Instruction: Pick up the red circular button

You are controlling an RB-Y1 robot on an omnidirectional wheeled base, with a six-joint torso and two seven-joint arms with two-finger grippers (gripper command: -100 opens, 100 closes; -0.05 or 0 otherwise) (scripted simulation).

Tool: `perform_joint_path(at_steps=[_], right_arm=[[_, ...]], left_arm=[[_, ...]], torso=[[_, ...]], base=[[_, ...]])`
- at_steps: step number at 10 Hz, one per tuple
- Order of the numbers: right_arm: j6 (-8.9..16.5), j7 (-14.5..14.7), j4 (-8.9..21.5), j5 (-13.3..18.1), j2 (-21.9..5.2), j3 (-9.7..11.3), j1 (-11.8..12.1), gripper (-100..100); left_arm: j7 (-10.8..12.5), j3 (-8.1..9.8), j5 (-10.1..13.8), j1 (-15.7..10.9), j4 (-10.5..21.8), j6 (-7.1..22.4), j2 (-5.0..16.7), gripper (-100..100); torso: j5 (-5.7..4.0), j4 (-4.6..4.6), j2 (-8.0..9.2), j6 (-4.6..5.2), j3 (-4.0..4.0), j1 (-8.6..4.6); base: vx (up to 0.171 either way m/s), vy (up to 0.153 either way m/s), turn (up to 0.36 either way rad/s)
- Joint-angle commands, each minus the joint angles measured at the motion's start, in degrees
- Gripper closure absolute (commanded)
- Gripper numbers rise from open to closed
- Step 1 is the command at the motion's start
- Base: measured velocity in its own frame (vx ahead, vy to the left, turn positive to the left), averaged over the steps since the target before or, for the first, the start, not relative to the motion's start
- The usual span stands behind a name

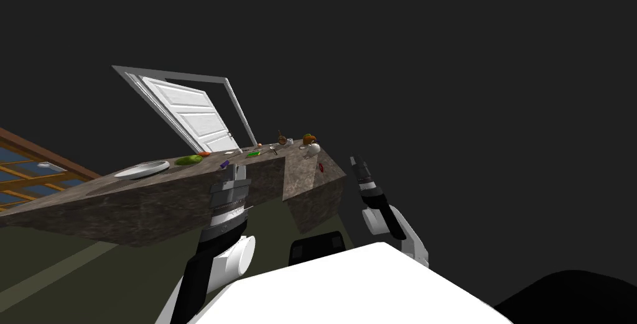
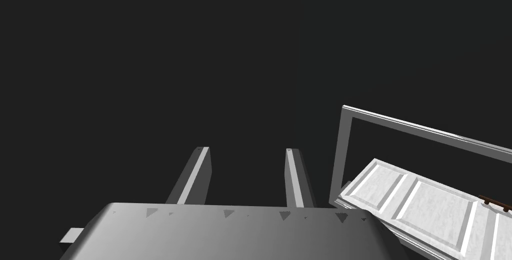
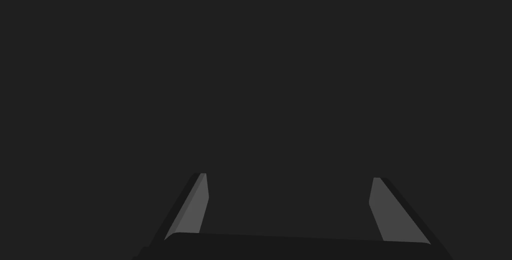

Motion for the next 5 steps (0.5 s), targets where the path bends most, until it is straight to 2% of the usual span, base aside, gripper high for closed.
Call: perform_joint_path(at_steps=[1,2,3,5], right_arm=[[2.86,2.0,1.0,-0.17,-0.8,0.72,-1.31,-100],[4.54,3.18,1.69,-0.37,-1.34,1.03,-2.42,-100],[5.26,3.18,1.69,-0.37,-1.34,1.03,-2.42,-100],[8.99,5.73,3.18,-0.79,-2.38,1.72,-4.83,-100]], left_arm=[[0.0,0.0,0.0,0.0,0.0,0.0,0.0,0],[0.0,0.0,0.0,0.0,0.0,0.0,0.0,0],[0.0,0.0,0.0,0.0,0.0,0.0,0.0,0],[0.0,0.0,0.0,0.0,0.0,0.0,0.0,0]], torso=[[0.0,0.0,0.0,0.0,0.0,0.0],[0.0,0.0,0.0,0.0,0.0,0.0],[0.0,0.0,0.01,0.01,0.01,0.0],[0.01,0.0,0.02,0.01,0.01,0.04]], base=[[-0.007,-0.023,0.14],[-0.008,-0.027,0.124],[-0.007,-0.022,0.032],[-0.01,-0.018,0.116]])
